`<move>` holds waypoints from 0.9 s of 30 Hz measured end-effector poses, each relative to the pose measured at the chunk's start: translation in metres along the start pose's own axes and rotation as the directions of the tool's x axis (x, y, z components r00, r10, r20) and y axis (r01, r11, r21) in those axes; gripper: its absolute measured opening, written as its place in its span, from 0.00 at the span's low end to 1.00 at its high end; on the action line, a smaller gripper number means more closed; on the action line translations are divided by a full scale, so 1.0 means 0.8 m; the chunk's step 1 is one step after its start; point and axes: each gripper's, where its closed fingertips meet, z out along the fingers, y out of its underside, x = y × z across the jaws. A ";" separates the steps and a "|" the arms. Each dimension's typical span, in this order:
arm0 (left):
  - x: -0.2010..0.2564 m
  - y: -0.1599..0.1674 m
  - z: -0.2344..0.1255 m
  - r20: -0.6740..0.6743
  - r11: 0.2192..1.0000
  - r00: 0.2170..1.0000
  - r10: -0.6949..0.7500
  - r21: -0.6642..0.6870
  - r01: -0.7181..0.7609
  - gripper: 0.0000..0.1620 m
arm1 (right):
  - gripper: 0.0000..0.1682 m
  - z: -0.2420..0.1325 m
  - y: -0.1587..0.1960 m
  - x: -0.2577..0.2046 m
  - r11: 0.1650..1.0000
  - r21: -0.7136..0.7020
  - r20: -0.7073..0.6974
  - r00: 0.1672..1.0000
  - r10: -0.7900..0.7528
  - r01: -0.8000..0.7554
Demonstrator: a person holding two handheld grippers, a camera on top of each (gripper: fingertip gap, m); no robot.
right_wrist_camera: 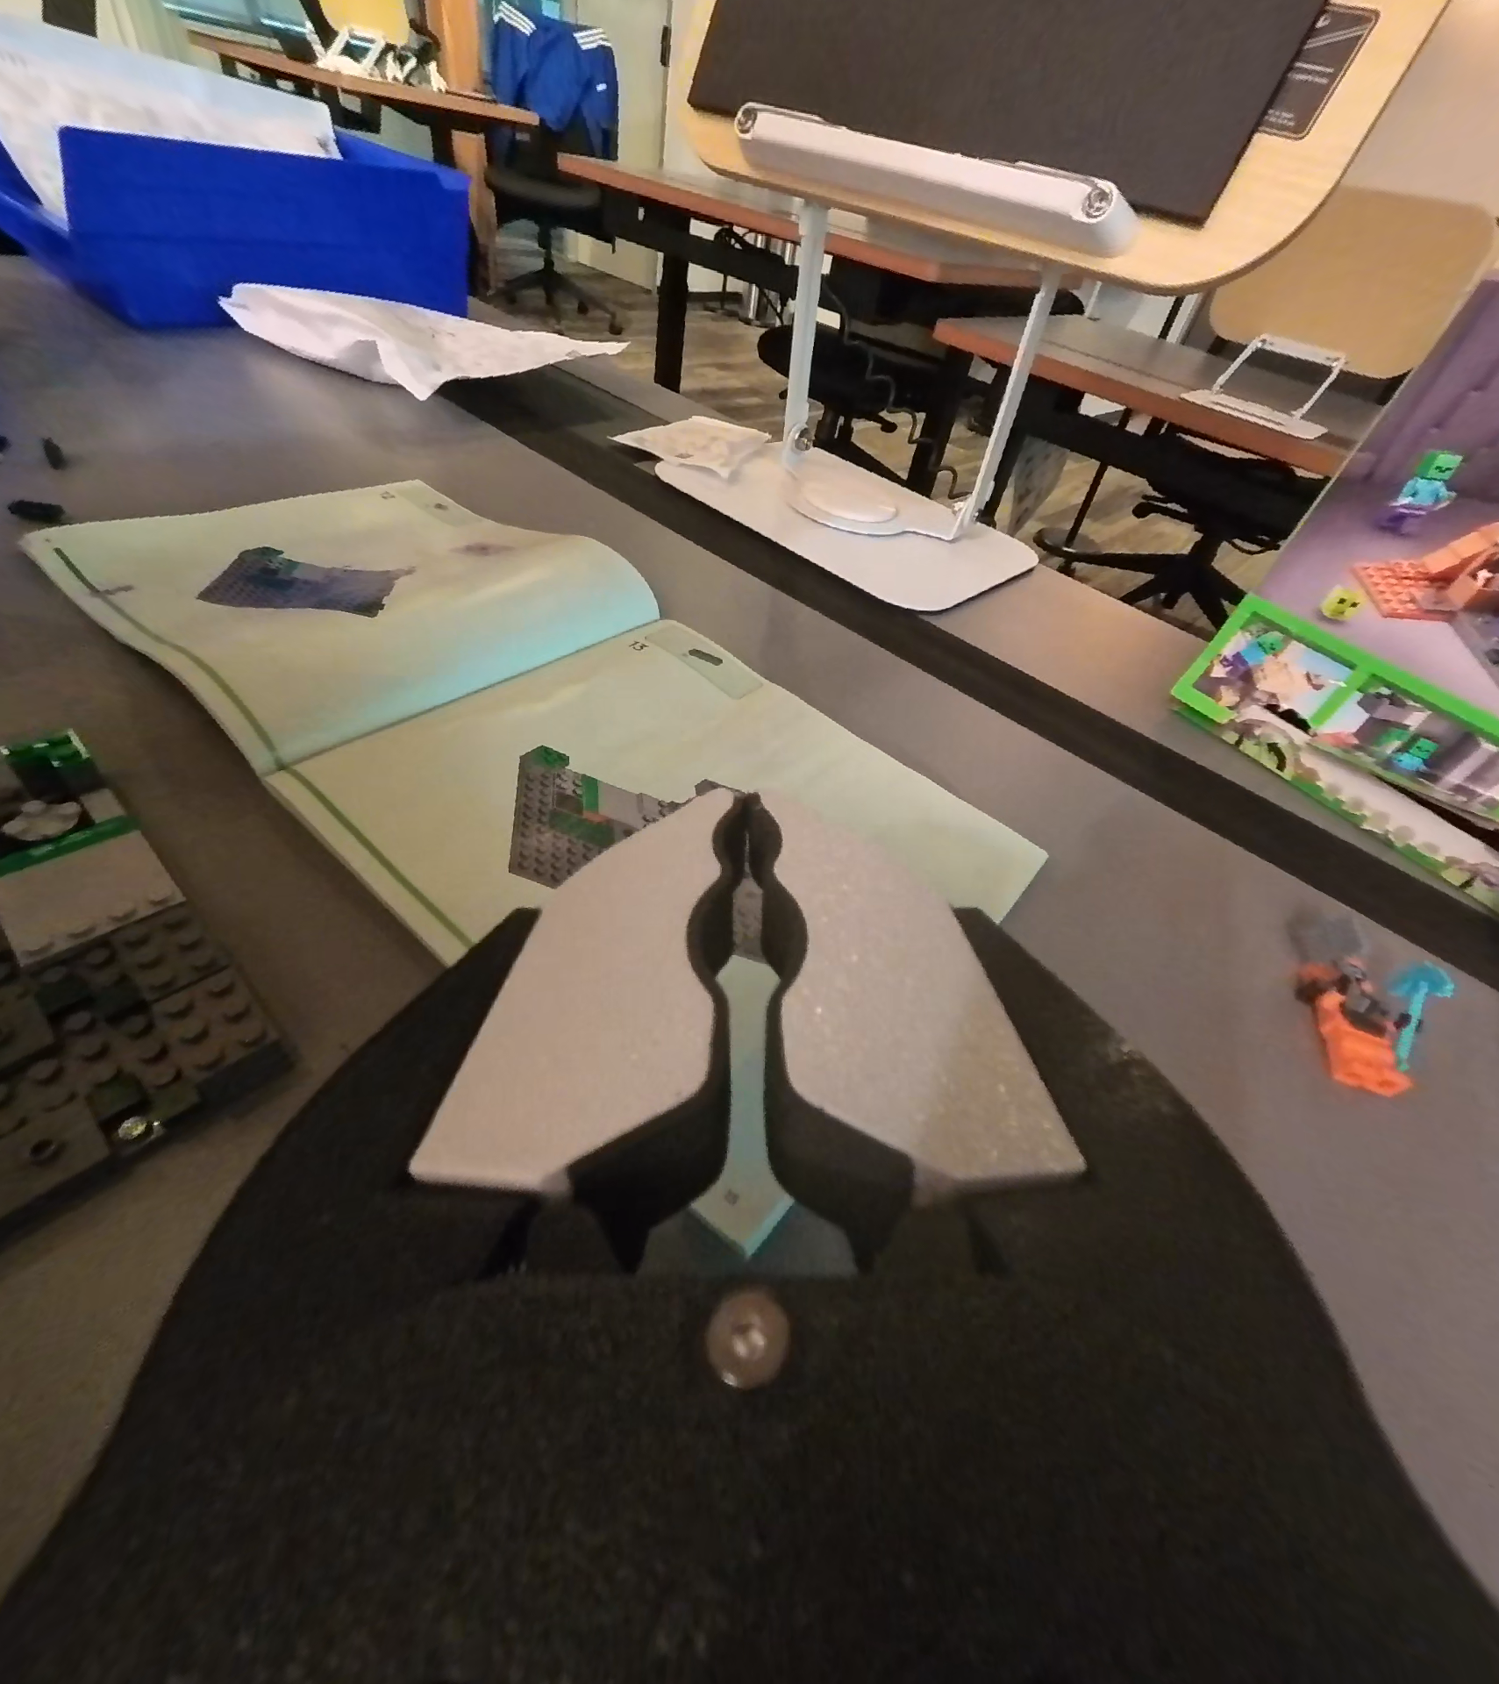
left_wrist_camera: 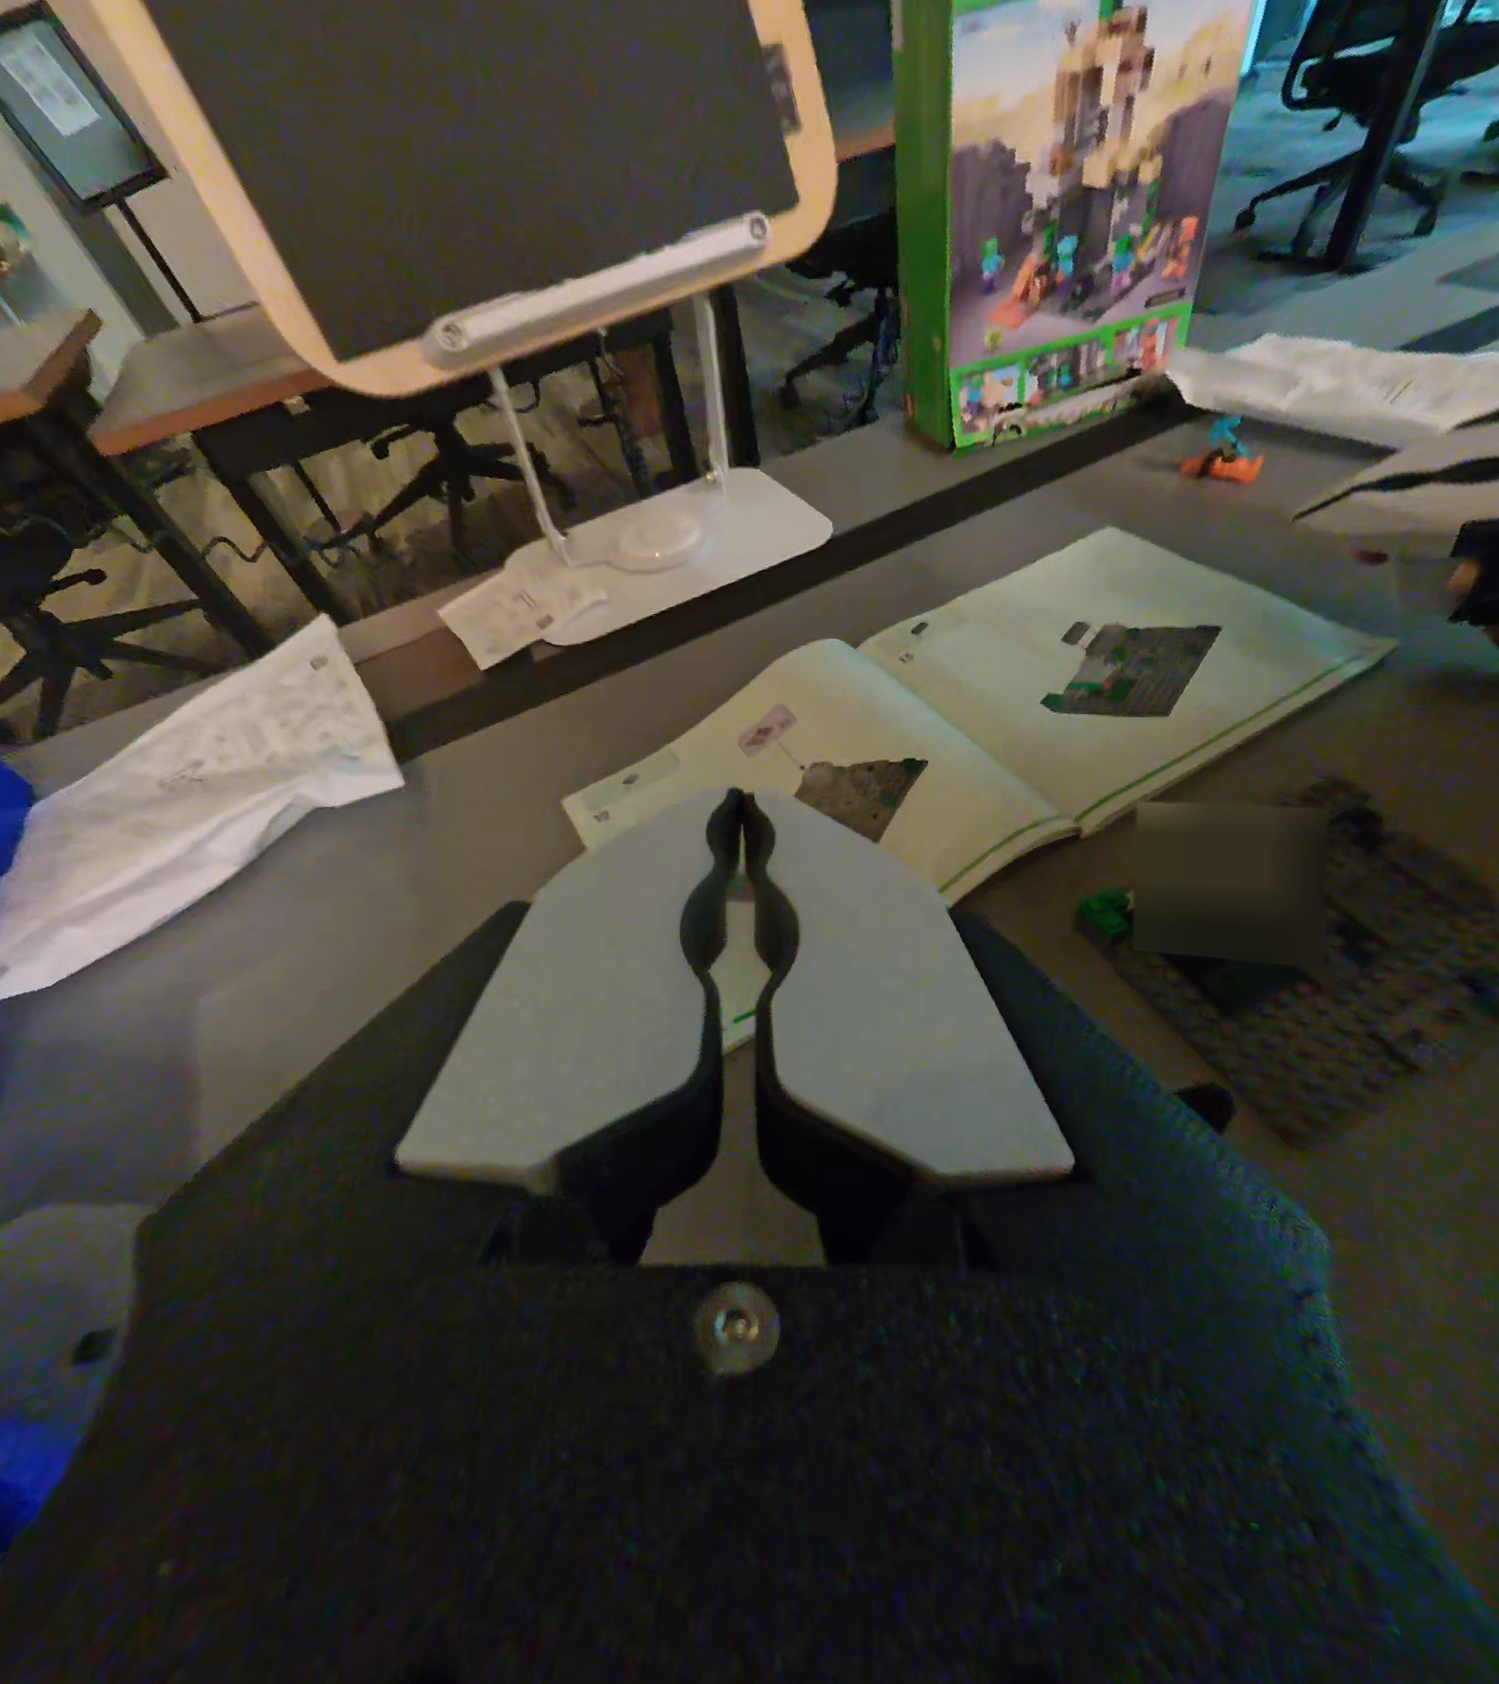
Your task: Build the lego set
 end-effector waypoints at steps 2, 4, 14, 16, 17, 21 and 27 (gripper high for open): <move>-0.019 -0.006 -0.019 0.033 1.000 0.999 -0.010 0.006 0.010 0.00 | 0.00 0.000 0.000 0.000 1.000 -0.003 -0.003 1.000 -0.004 0.004; -0.043 -0.010 -0.046 0.076 1.000 0.997 -0.027 0.017 0.025 0.00 | 0.00 0.001 0.001 0.000 1.000 -0.006 -0.004 1.000 -0.006 0.006; -0.252 0.048 -0.233 0.449 0.978 0.893 0.030 -0.199 0.067 0.00 | 0.00 0.001 0.000 -0.001 1.000 -0.001 -0.002 1.000 -0.013 0.013; -0.278 0.072 -0.252 0.460 0.954 0.886 0.046 -0.282 0.097 0.00 | 0.00 0.001 0.001 -0.001 1.000 -0.006 -0.001 1.000 -0.018 0.018; -0.289 0.082 -0.259 0.461 0.947 0.886 0.044 -0.302 0.110 0.01 | 0.00 0.001 0.001 -0.002 1.000 -0.008 -0.001 1.000 -0.021 0.021; -0.330 0.121 -0.271 0.439 0.904 0.899 0.001 -0.384 0.186 0.09 | 0.00 0.002 0.002 -0.003 0.999 -0.016 0.000 0.999 -0.033 0.033; -0.365 0.170 -0.263 0.312 0.806 0.948 -0.070 -0.542 0.238 0.14 | 0.00 0.005 0.006 -0.008 0.997 -0.039 0.007 0.998 -0.065 0.066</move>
